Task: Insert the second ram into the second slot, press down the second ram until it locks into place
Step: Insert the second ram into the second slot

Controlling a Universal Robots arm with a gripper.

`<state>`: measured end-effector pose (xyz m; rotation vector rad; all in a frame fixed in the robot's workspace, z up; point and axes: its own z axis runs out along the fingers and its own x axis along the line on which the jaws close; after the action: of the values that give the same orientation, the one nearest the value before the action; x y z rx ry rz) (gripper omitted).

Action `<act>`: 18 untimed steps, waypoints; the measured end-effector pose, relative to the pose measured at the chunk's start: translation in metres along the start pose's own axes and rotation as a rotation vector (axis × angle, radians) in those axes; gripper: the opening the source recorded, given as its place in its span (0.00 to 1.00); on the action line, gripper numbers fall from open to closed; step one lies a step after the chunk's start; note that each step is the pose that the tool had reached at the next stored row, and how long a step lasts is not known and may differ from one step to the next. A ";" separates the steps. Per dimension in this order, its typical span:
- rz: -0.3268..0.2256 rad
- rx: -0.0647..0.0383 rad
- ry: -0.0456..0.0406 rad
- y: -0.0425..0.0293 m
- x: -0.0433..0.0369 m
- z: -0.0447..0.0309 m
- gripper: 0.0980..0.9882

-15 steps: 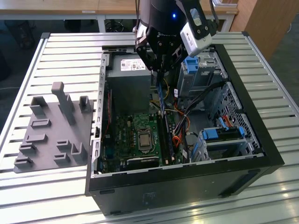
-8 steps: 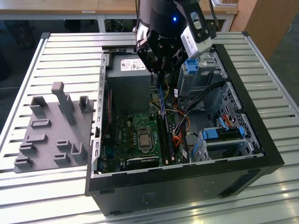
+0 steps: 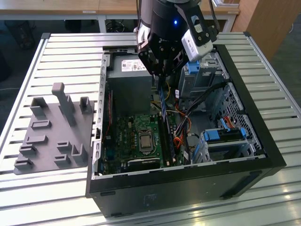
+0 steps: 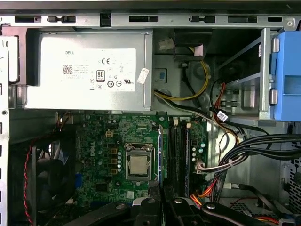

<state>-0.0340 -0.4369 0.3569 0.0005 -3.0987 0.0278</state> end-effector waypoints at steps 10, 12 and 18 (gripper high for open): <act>0.000 0.002 0.0000 0.0000 -0.0001 0.0031 0.04; 0.000 0.003 -0.0001 0.0000 -0.0002 0.0036 0.04; 0.000 0.005 0.0000 0.0001 -0.0002 0.0051 0.04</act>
<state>-0.0340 -0.4369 0.3518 0.0004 -3.0986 0.0348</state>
